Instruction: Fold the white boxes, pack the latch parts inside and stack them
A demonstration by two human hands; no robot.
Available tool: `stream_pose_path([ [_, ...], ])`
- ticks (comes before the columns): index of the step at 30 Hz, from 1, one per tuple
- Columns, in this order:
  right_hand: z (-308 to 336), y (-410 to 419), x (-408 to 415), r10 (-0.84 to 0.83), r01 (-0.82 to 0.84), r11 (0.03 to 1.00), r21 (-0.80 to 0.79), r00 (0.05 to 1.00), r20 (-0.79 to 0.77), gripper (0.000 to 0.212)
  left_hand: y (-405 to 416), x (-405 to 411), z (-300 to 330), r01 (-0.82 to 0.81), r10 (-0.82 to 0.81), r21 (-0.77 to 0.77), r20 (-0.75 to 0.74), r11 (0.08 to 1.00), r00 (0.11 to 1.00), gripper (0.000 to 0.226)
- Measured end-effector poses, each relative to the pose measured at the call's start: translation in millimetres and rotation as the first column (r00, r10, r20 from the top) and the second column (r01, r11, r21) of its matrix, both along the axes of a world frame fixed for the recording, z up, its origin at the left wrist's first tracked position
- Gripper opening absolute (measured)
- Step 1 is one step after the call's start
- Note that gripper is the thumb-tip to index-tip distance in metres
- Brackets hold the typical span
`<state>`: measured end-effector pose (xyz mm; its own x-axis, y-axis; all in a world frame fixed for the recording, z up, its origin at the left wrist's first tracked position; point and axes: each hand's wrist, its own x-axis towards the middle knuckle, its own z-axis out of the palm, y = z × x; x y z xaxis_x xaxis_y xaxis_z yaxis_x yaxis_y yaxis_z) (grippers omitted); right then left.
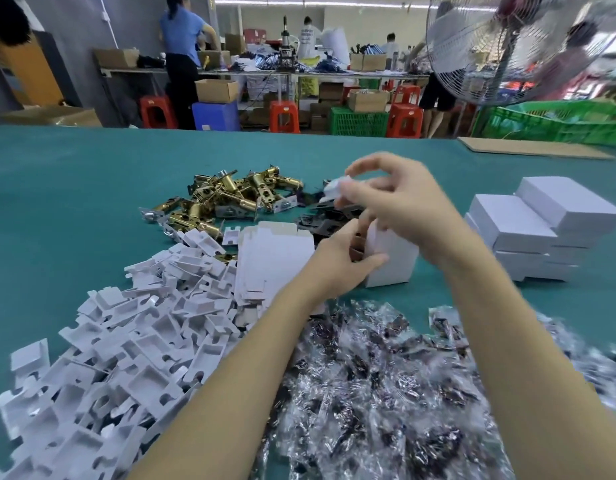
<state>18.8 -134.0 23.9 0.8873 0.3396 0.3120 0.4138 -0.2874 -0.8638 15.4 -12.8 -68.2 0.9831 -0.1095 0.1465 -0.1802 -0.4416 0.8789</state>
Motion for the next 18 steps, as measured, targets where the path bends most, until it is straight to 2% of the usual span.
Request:
stream_pose_path([
  [3, 23.1, -32.8, -2.5, -0.023, 0.023, 0.994, 0.103, 1.0, 0.001, 0.014, 1.3, 3.3, -1.8, 0.018, -0.019, -0.035, -0.035, 0.999, 0.999, 0.02],
  [7, 37.1, -71.8, -3.8, -0.128, 0.137, 0.988, -0.066, 0.983, 0.128, 0.01, 3.0, 4.8, -4.0, 0.037, -0.039, -0.066, -0.036, 0.997, 0.999, 0.022],
  [10, 35.1, -89.1, -0.9, -0.211, 0.259, 0.941, -0.218, 0.952, 0.22, 0.015, 2.5, 7.1, -4.8, 0.049, -0.051, -0.087, -0.019, 0.995, 0.999, 0.022],
  [18, 8.1, -68.1, 11.8, -0.303, 0.398, 0.849, -0.346, 0.905, 0.298, 0.016, 4.0, 12.0, -10.1, 0.086, -0.086, -0.121, 0.0, 0.989, 0.996, 0.023],
])
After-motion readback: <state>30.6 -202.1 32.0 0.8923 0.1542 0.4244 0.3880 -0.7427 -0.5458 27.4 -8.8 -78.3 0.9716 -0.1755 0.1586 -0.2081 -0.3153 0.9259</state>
